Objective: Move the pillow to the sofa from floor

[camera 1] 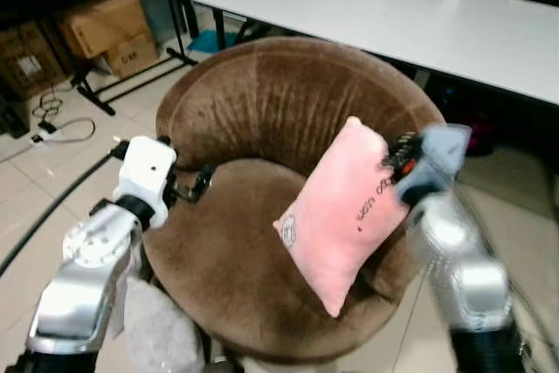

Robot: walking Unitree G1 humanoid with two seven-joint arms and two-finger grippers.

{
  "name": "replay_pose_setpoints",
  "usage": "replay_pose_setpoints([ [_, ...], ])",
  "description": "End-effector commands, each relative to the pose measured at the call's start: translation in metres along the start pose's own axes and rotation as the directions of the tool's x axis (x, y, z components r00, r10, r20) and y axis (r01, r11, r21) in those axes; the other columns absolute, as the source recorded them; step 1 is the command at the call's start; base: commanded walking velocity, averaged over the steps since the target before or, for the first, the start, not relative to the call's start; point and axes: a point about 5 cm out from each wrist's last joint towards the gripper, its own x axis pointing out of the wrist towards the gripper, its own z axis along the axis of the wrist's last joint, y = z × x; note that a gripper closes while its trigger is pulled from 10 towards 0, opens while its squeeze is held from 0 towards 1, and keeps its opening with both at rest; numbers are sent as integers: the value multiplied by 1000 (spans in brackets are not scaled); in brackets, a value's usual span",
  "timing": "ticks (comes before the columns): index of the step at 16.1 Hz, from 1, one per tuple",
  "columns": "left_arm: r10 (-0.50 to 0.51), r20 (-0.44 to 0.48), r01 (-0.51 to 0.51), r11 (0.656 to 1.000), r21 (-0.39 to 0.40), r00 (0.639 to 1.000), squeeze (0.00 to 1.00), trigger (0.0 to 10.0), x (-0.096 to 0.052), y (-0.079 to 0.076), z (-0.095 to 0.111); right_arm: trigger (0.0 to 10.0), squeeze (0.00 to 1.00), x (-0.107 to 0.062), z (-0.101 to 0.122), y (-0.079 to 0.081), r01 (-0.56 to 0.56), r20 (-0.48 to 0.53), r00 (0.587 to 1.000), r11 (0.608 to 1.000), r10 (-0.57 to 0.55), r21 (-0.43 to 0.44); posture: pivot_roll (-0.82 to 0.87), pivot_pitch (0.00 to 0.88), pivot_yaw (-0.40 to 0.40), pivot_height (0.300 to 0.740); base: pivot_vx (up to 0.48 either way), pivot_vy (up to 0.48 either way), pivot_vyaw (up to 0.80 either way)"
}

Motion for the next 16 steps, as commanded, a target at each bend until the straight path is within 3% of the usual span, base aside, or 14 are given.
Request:
replay_pose_setpoints([
  [1,2,7,-2,1000,16,1000,0,10000,0,-3,0,10000,0,-4,7,4,-18,17,1000,1000,18,-26,-122,0,29,740,0,0,0],
  [4,4,9,-5,999,32,1000,0,10000,2,-5,0,10000,0,-12,11,4,-10,-4,1000,999,9,-45,-128,0,36,740,-245,0,0],
  [16,13,9,-14,999,38,1000,0,10000,2,-5,-1,10000,0,-15,10,-1,12,-47,999,997,-16,-78,-124,0,30,740,-270,0,0],
])
